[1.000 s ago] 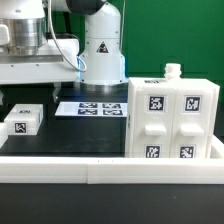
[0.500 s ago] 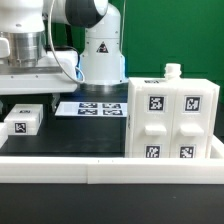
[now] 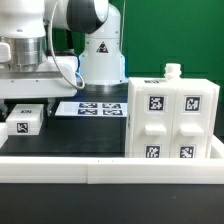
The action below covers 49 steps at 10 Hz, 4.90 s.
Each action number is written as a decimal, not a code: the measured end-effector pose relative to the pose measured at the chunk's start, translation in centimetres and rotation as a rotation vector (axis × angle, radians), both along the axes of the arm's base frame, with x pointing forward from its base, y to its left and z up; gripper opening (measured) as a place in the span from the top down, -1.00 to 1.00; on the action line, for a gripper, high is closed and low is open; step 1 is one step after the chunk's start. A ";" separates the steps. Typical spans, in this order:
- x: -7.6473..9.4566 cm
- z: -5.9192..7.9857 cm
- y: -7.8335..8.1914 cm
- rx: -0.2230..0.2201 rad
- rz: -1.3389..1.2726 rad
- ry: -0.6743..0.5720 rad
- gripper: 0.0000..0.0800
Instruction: Assemble cabinet
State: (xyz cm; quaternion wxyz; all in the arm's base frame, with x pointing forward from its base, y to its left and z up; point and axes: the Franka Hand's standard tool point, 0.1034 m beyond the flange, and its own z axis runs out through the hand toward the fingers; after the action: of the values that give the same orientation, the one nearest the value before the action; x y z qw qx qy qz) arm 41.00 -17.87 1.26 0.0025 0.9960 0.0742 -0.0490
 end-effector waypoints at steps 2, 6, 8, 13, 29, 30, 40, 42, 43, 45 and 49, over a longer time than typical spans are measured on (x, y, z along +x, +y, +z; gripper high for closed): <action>0.0 0.0 0.0 0.000 0.000 0.000 -0.40; 0.1 0.3 0.3 0.004 0.002 0.004 -0.40; 1.3 3.7 2.3 0.028 0.008 -0.008 -0.40; 4.8 12.6 9.4 0.055 -0.128 -0.021 -0.40; 17.1 17.3 23.2 0.040 -0.113 -0.057 -0.40; 17.6 16.9 23.3 0.045 -0.089 -0.051 -0.40; 19.7 15.4 24.5 0.043 -0.056 -0.045 -0.40; 19.7 14.7 24.3 0.042 -0.042 -0.045 -0.40; 19.8 14.6 24.1 0.043 -0.046 -0.068 -0.40; 19.9 14.6 23.8 0.045 -0.049 -0.115 -0.40; 19.9 14.6 23.9 0.045 -0.048 -0.116 -0.40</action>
Offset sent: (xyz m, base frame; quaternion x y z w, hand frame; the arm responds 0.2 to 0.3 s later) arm 0.0000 0.0000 0.0000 0.0000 0.0000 0.0000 1.0000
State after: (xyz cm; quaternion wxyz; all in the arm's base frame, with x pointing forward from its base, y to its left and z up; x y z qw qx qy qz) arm 60.93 5.99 15.83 -0.0167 0.9985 0.0509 0.0104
